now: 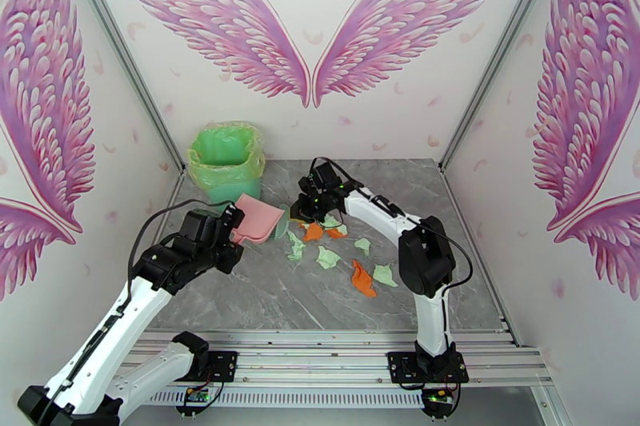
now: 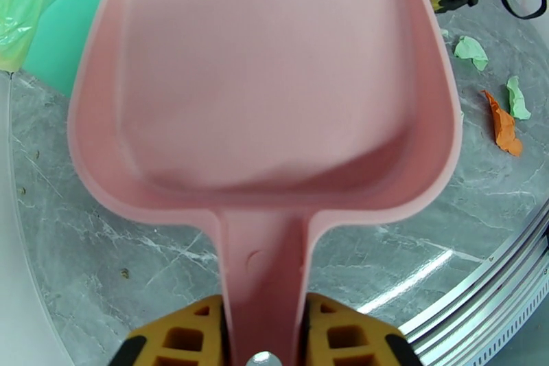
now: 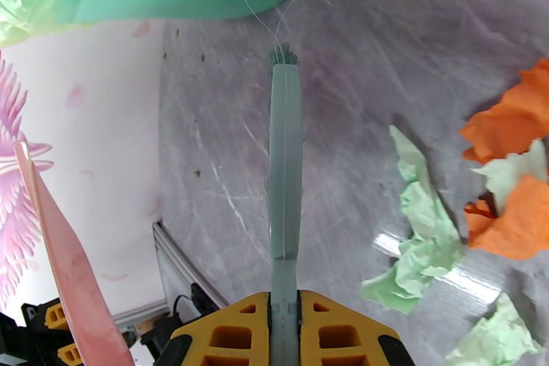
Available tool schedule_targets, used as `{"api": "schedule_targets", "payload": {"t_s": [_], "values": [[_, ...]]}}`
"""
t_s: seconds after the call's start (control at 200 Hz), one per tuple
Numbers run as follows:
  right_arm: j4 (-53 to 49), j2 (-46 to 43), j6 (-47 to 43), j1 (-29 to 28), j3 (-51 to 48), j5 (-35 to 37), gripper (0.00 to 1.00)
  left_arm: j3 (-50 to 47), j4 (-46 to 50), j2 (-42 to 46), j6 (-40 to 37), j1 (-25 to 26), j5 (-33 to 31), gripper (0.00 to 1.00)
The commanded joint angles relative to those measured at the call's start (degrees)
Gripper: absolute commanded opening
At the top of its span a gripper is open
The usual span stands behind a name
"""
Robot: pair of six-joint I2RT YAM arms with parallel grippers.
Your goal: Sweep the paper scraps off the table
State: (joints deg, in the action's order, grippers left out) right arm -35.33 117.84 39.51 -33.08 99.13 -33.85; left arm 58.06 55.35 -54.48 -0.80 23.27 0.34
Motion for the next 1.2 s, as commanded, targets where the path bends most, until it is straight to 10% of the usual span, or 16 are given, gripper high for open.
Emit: {"api": "schedule_targets", "payload": {"t_s": [0.0,0.76,1.195], "values": [[-0.18,0.37,1.02,0.79,0.93,0.55,0.00,-1.36,-1.48,-0.34,0.27,0.12,1.42,0.00],[-9.92,-17.76,-9.73,10.53,-20.59,10.20,0.00,-2.18,-5.94,-3.17,0.27,0.18,4.89,0.00],[-11.25,-31.67,-10.71,11.18,-19.46,0.09,0.00,-2.88,-6.03,-3.22,0.65,0.14,5.23,0.00]]}}
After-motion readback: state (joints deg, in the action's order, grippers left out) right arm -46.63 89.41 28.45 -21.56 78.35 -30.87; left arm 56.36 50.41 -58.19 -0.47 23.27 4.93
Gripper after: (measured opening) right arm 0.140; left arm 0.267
